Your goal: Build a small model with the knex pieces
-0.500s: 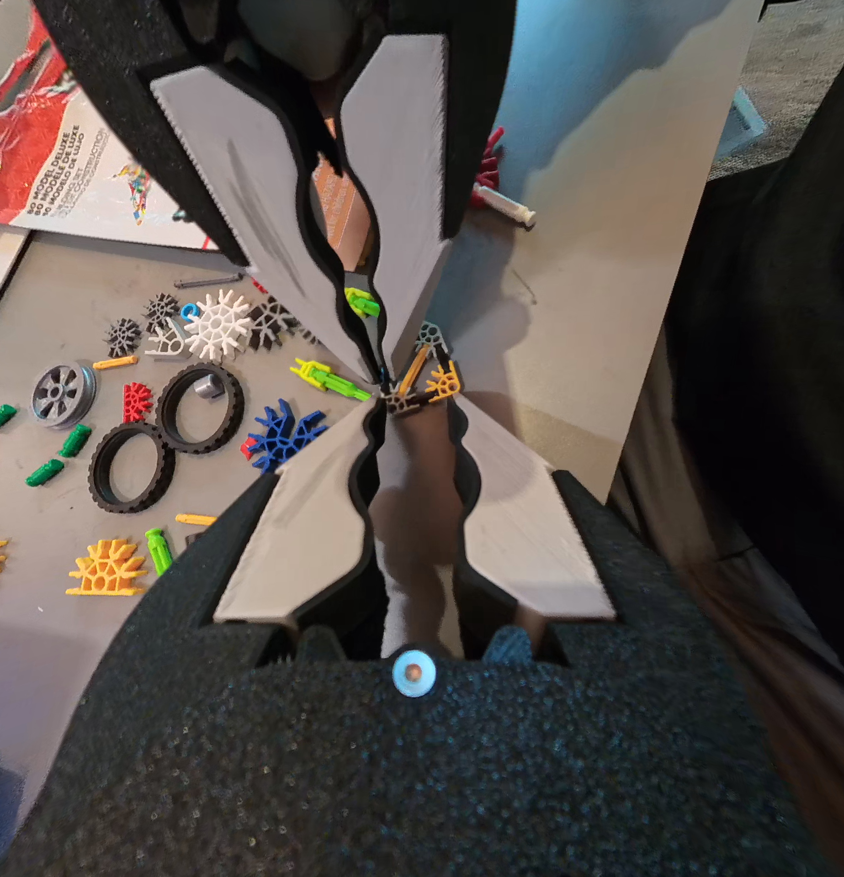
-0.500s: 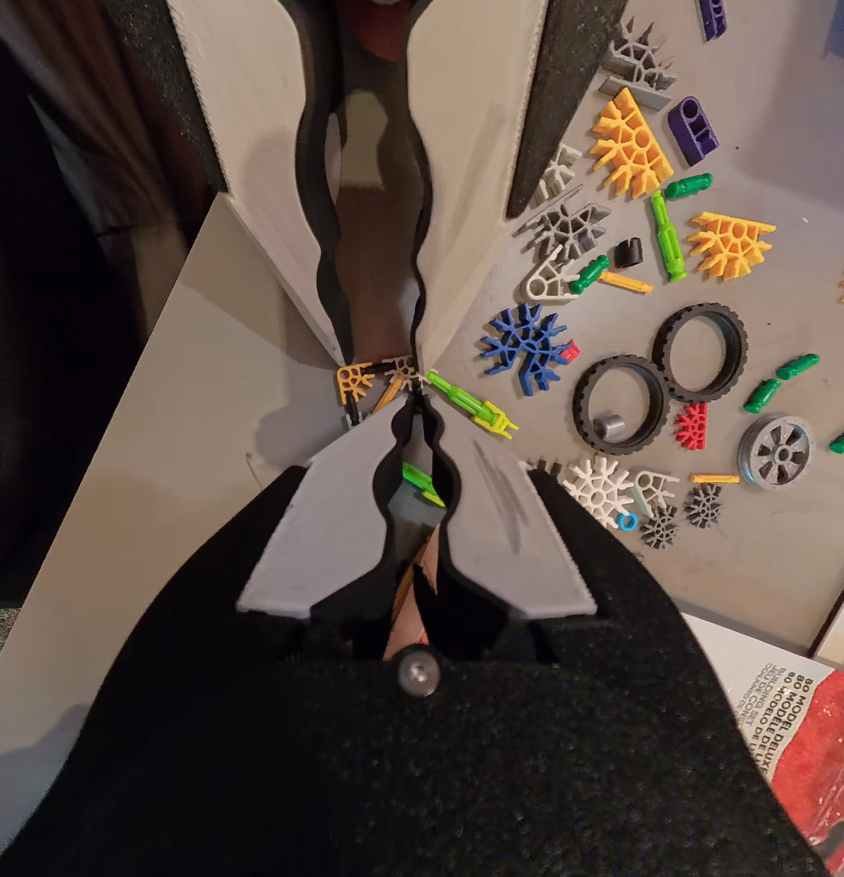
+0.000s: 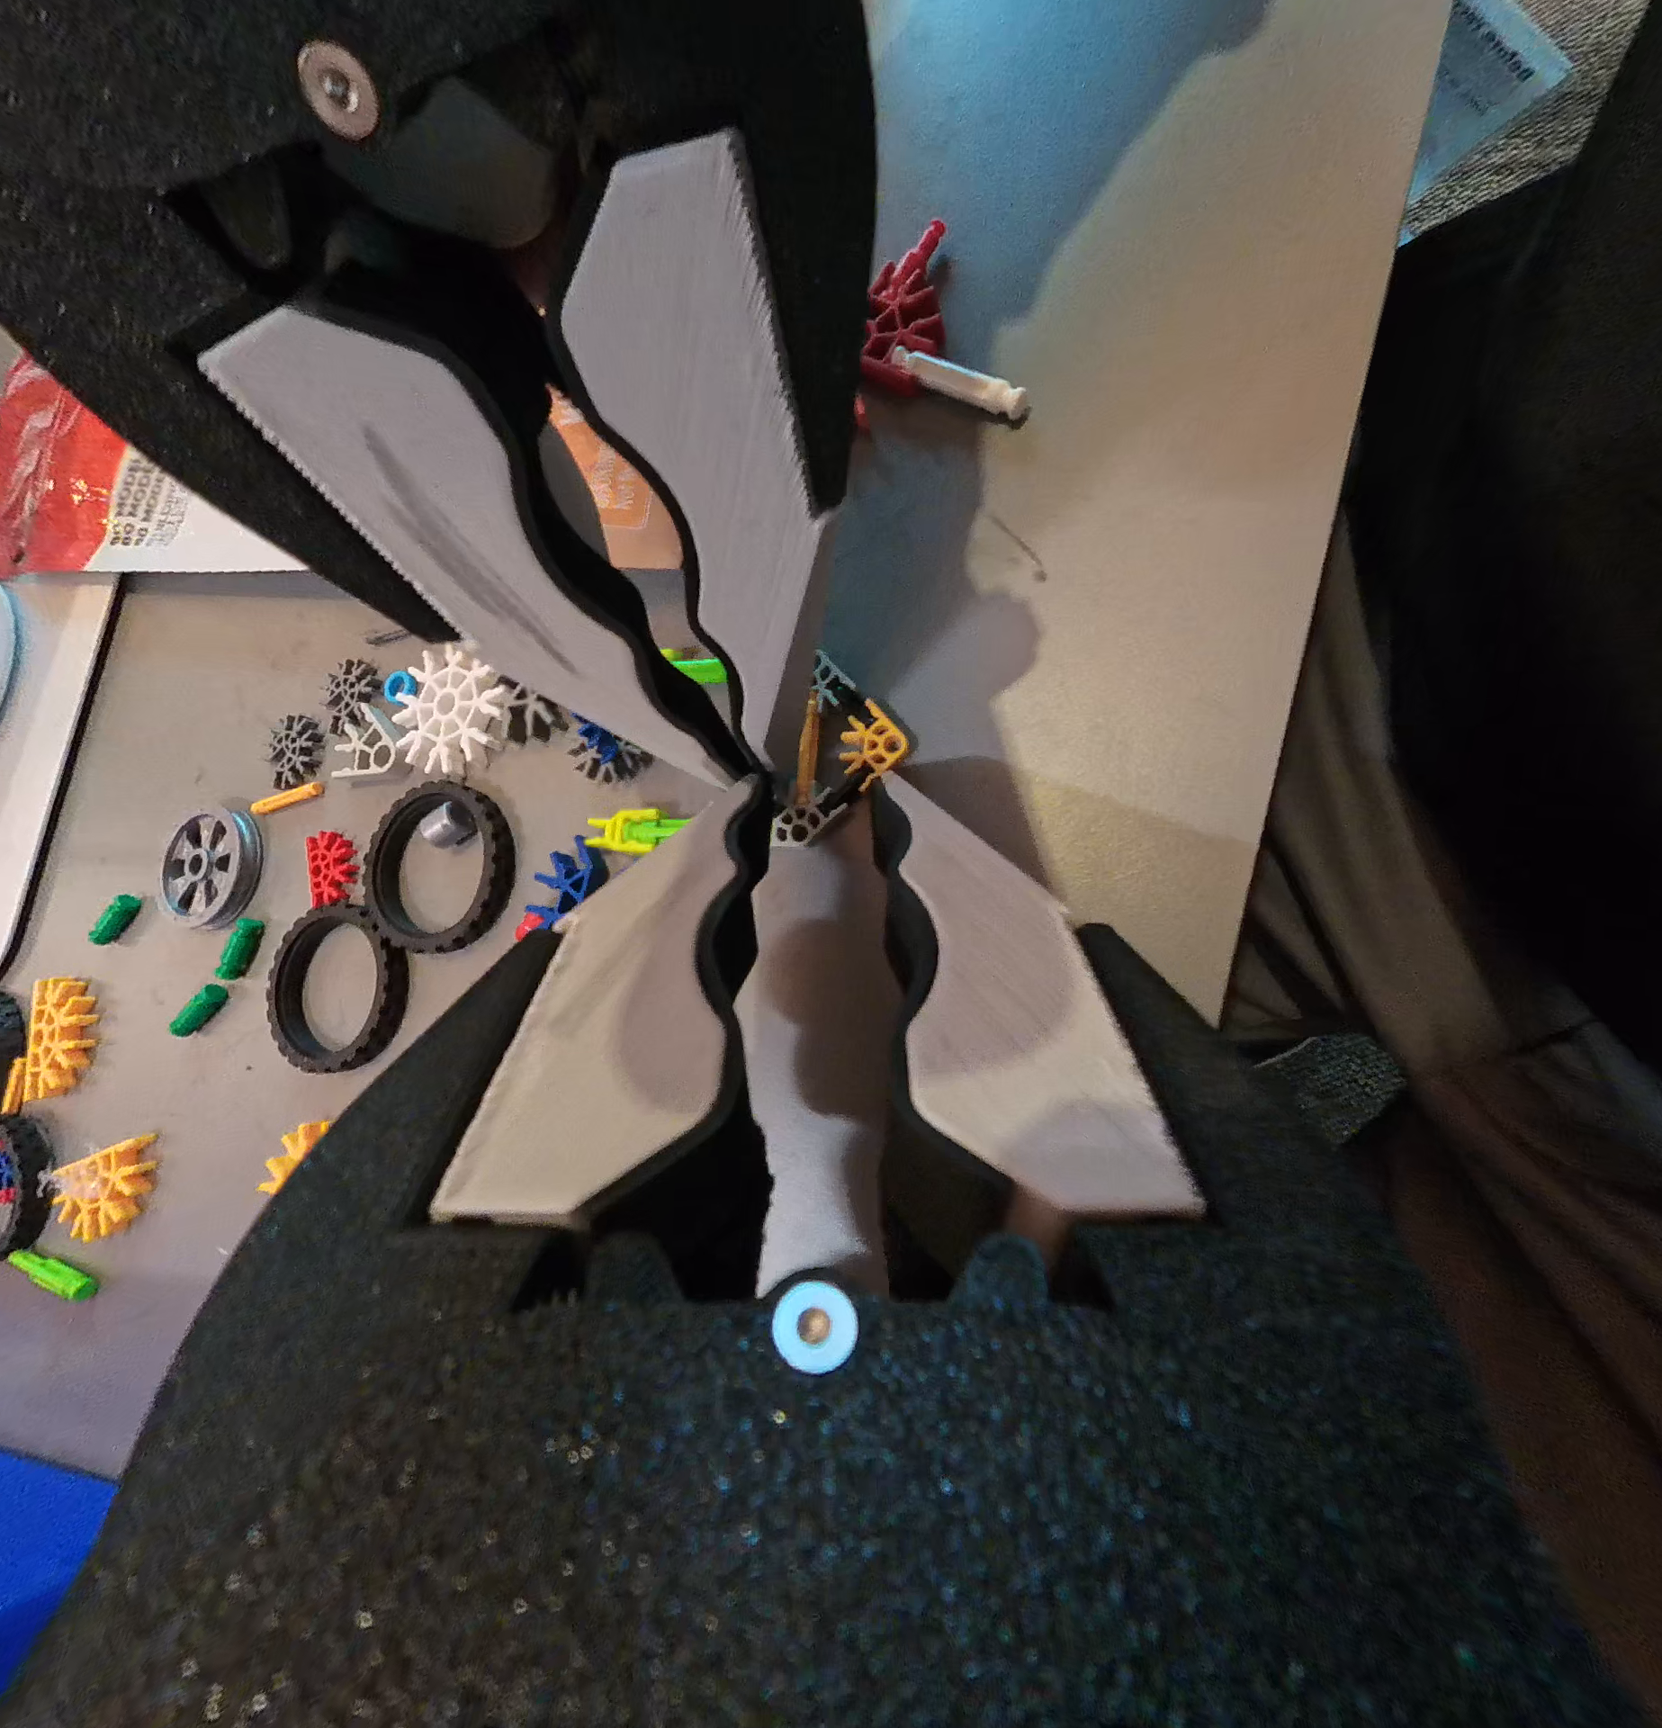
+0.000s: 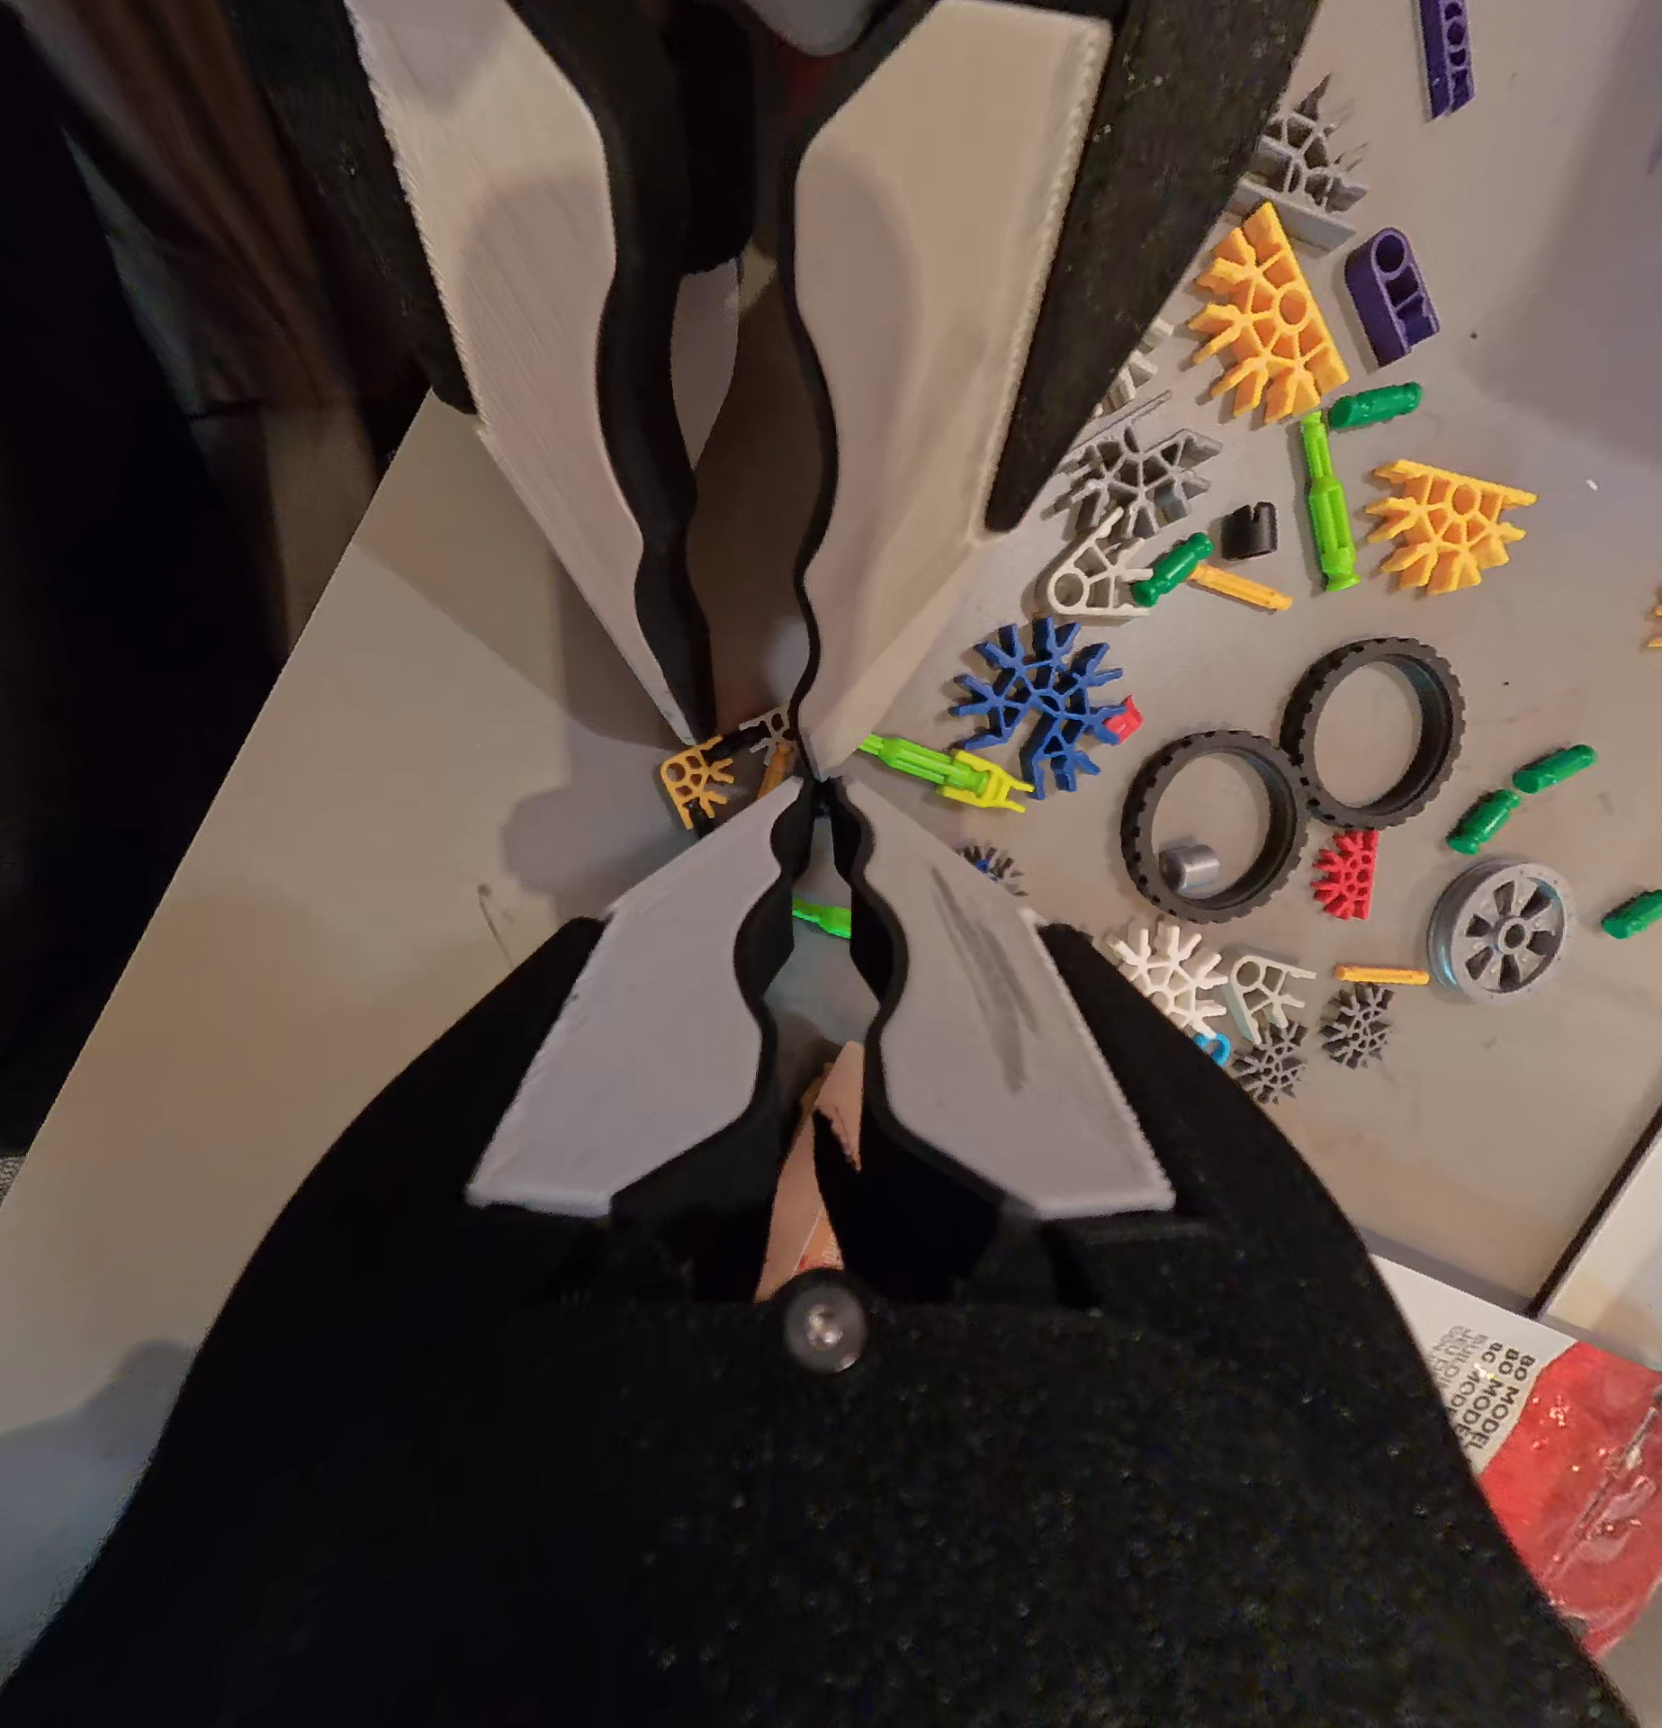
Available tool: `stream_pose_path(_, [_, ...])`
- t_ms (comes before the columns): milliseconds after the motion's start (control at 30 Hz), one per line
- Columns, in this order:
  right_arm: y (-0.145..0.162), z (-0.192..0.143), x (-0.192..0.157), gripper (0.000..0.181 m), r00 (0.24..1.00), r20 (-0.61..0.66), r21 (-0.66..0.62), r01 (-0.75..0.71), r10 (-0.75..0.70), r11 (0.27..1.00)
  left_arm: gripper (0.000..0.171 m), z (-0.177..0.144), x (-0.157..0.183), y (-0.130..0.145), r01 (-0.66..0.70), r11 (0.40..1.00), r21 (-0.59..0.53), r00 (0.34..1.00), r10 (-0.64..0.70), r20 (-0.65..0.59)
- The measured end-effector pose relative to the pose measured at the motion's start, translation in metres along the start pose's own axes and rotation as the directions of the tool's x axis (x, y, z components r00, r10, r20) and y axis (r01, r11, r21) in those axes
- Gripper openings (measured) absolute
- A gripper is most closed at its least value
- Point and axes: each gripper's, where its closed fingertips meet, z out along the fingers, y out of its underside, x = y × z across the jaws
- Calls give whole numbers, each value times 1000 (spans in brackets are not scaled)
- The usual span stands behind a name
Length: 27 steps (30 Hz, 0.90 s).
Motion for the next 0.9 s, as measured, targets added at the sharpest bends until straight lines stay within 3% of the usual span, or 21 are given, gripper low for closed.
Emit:
stream_pose_path(367, [-3,-4,3,1,995,9,0,97,-97,995,12,-1,-5,4,-16,999,29,998,14,66])
stream_pose_path(600, [-5,-2,4,1,991,22,1,129,-129,992,18,-4,-8,6,-4,999,43,994,-1,106])
stream_pose_path(900, [-3,-2,5,0,989,37,-16,143,-142,990,7,-1,-8,8,-54,999,-5,994,54,93])
